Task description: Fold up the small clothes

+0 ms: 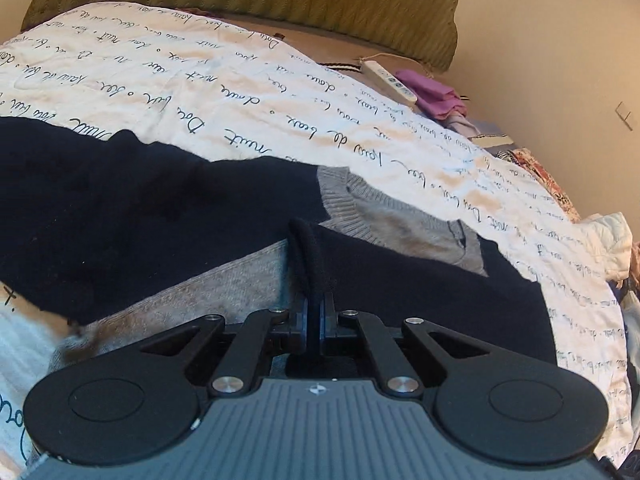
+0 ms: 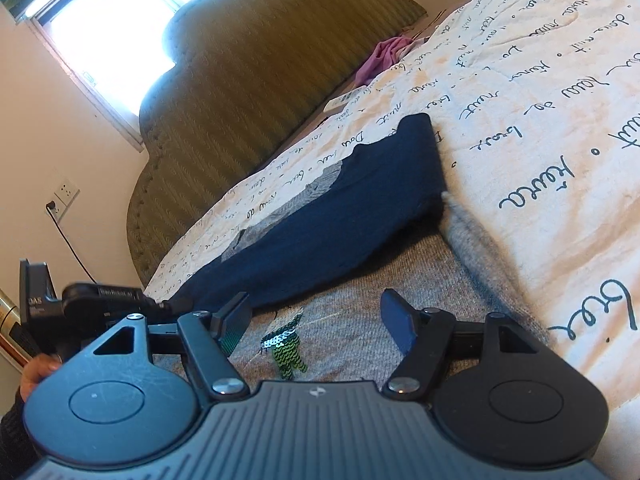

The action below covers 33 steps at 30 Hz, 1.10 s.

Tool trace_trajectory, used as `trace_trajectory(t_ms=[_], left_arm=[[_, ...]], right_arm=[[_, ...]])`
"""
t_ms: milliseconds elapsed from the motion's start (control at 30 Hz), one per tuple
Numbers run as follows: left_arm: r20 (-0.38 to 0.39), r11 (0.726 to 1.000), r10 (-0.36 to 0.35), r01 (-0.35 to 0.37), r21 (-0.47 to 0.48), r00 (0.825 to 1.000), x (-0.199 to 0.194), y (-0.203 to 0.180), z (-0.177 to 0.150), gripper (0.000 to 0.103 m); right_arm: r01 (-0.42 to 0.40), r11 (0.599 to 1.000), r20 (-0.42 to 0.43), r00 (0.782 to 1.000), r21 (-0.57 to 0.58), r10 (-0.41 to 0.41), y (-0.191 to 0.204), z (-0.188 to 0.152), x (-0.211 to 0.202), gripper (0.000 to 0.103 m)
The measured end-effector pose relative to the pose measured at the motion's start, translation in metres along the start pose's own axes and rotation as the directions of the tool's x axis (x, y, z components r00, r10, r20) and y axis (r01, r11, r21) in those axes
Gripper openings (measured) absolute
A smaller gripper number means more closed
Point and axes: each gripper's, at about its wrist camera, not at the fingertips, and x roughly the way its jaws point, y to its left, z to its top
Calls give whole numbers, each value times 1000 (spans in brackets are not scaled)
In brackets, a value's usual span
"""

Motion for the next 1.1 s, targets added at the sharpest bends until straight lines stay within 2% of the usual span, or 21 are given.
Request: trace_trajectory(t_ms=[233,400,433,500,567,633,700,767,833,933,1000,1033,1067,1100], left_arm=[[-7,995,52,-51,87,999,6,-12,-11,3],[-26,997,38,-36,66,999,3,-5,-8,5],[-21,997,43,-41,63,999,-3,-5,-5,16],[47,993,65,-69,93,997,-24,-10,-3,15],[157,981,82,-107,160,984,-45,-21,-3,19],[234,969,83,-134,209,969,-54,-36,-5,35],[231,967,35,-92,239,972,-46,-51,-7,47],[172,964,-3,-42,261,985,-24,-66,-13,47],[113,956,-11,-23,293,994,2,-79,-19,48],[61,945,55,-71,318,997,35,-78,-33,53],[93,942,33,-63,330,995,39,-72,-38,55],[99,939,26,-58,339,995,38,-71,-40,55],[104,937,17,-52,344,994,38,-69,-42,55],[114,936,6,-46,349,993,38,-67,-43,56]], right_arm=[[4,1000,-1,1000,-4,-4,1,0,1,71],[7,1000,-5,1000,-7,-7,2,1,2,71],[11,1000,-10,1000,-8,-12,3,2,2,71],[41,999,-42,998,-10,-41,11,11,-1,72],[18,999,-29,999,-40,-19,24,22,-8,74],[-8,994,25,1000,-105,11,39,38,-13,74],[-9,988,50,999,-154,17,51,57,-4,87],[23,982,45,999,-186,-15,55,73,19,89],[55,979,11,999,-196,-54,52,84,49,89],[154,954,-48,984,-257,-172,45,87,89,89],[234,914,-79,959,-331,-274,36,79,109,89],[250,889,-62,953,-383,-295,31,69,111,89],[246,870,-29,958,-427,-285,26,58,107,89],[248,870,-26,958,-427,-286,26,56,105,89]])
